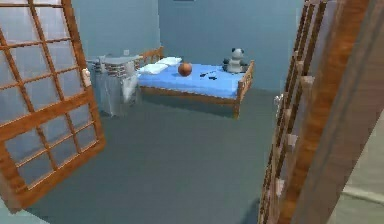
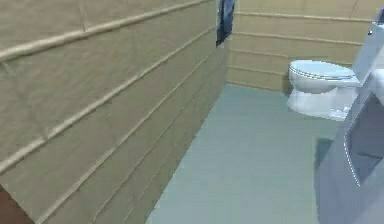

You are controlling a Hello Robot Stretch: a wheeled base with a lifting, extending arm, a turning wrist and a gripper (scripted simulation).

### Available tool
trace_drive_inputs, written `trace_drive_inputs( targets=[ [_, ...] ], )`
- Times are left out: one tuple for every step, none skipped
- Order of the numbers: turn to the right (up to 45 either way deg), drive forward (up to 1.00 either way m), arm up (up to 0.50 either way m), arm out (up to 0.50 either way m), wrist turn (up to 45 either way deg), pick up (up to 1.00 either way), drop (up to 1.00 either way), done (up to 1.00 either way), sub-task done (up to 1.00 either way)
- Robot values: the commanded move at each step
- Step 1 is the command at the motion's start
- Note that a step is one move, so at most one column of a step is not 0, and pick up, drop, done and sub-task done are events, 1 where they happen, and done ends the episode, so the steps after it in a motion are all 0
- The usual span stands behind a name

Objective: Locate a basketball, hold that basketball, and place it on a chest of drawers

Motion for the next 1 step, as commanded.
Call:
trace_drive_inputs(
  targets=[
    [0.0, 1.00, 0.00, 0.00, 0.0, 0.00, 0.00, 0.00, 0.00]
  ],
)
